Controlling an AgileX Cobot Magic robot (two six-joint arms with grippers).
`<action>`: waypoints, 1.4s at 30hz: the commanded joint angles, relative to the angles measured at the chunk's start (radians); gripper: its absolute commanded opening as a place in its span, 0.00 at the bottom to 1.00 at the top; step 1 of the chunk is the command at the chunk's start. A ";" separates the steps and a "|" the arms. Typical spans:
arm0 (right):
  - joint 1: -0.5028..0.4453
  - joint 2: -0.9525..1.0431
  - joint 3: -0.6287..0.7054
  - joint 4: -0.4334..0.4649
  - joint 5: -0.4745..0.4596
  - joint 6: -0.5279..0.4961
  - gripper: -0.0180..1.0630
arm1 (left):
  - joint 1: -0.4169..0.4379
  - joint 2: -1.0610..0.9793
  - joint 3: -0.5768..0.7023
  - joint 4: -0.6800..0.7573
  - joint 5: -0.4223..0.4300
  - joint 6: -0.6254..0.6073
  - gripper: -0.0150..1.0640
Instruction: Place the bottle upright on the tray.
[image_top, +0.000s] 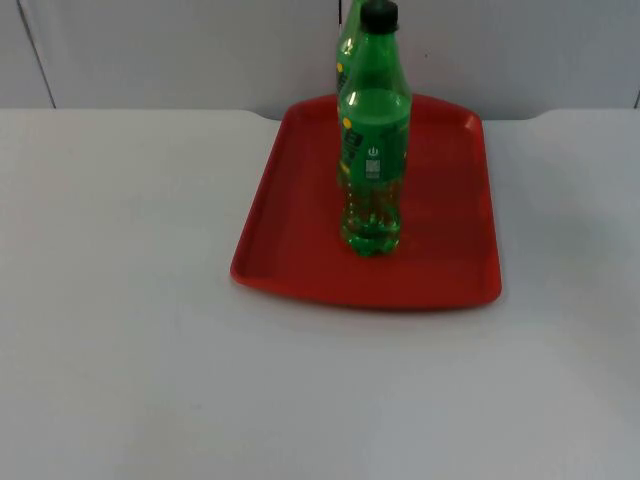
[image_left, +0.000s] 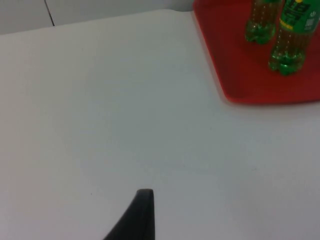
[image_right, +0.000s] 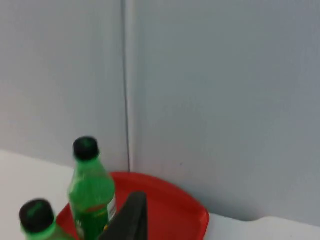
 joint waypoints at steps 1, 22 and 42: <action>-0.004 -0.024 0.002 0.040 0.029 -0.013 0.99 | 0.003 -0.003 0.004 0.002 -0.001 -0.006 0.99; -0.004 -0.209 -0.019 1.287 0.454 -1.315 0.99 | 0.003 -0.003 0.004 0.002 -0.001 -0.006 0.99; -0.004 -0.625 0.128 1.554 0.652 -1.570 0.99 | 0.003 -0.003 0.004 0.002 -0.001 -0.006 0.99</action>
